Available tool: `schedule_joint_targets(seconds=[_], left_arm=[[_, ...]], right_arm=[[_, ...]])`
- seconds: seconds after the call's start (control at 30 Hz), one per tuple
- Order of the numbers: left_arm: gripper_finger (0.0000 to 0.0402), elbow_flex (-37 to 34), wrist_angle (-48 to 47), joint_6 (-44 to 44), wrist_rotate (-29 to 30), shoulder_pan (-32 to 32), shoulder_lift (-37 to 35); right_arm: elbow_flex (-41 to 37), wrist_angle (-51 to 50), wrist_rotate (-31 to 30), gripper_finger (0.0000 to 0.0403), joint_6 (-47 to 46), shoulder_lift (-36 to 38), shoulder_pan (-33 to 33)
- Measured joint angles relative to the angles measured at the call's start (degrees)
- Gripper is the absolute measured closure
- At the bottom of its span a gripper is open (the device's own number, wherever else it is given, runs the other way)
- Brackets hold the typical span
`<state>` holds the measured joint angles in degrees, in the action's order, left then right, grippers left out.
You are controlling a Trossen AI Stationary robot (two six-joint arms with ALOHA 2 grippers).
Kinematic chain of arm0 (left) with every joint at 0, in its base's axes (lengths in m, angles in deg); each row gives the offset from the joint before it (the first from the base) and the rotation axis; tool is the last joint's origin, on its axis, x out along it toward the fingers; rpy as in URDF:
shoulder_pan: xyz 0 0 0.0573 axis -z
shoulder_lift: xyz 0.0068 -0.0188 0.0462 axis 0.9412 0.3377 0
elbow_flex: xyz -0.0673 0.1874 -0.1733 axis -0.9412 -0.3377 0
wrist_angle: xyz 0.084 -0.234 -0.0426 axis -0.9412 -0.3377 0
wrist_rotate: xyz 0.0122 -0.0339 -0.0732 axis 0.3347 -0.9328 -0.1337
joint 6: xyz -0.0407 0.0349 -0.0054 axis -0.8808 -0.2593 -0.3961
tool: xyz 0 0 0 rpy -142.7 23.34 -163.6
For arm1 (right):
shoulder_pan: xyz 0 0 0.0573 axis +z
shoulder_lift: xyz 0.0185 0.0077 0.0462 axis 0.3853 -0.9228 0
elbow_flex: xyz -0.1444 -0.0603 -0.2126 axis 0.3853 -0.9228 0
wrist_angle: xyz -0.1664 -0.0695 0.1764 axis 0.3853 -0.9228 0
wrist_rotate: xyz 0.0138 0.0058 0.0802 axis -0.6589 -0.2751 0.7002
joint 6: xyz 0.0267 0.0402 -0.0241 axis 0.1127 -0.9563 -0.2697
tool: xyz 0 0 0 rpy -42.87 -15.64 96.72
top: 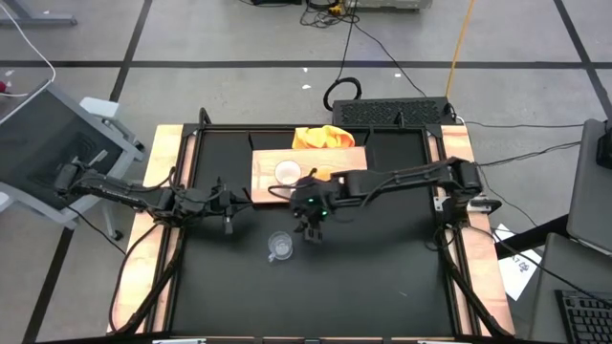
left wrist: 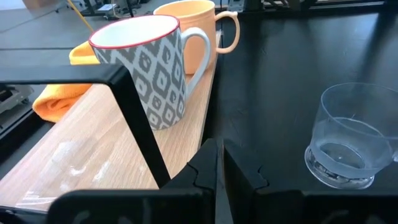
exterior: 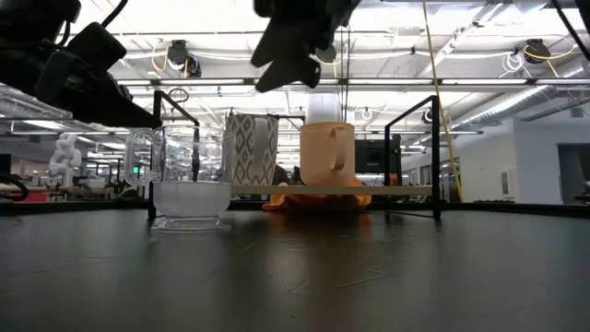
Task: Stack small to large cups/mugs on shelf
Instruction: Put the transparent cup on the shelf
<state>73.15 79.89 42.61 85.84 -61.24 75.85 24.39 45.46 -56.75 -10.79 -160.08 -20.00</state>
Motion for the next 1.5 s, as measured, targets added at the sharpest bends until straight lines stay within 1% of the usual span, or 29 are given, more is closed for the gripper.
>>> schedule_joint_targets(seconds=[0.13, 0.33, 0.53, 0.73, 0.87, 0.93, 1.17, 1.5], left_arm=[[0.0375, 0.00, -0.32, 0.00, 0.00, 0.00, 0.00], [0.0376, 0.00, -0.47, 0.00, -0.04, 0.00, 0.00], [0.0376, 0.00, -0.50, 0.00, -0.13, 0.00, 0.00], [0.0376, 0.00, -0.53, -0.02, -0.41, 0.00, 0.00], [0.0376, 0.00, -0.82, -0.26, -0.46, 0.00, 0.00], [0.0376, 0.00, -0.85, -0.26, -1.19, 0.00, 0.00], [0.0376, 0.00, -1.27, -0.44, -3.52, 0.04, 0.07], [0.0376, 0.00, -1.23, -0.04, -3.52, 0.00, 0.07]], right_arm=[[3.59, -3.38, 1.47, 0.0197, -0.92, -3.73, -0.02], [6.49, -4.22, 4.18, 0.0197, -2.42, -7.44, -0.04], [6.55, -3.47, 4.20, 0.0197, -2.61, -7.96, -0.04], [6.55, -0.01, 4.12, 0.0197, -3.25, -7.96, 0.55], [6.47, 0.23, 4.14, 0.0197, -4.13, -9.31, 0.85], [6.46, 1.81, 4.13, 0.0197, -4.53, -10.56, 0.83], [6.44, 2.20, 4.13, 0.0197, -4.58, -12.71, 0.89], [6.40, 2.95, 4.25, 0.0197, -5.31, -14.47, 1.70]])
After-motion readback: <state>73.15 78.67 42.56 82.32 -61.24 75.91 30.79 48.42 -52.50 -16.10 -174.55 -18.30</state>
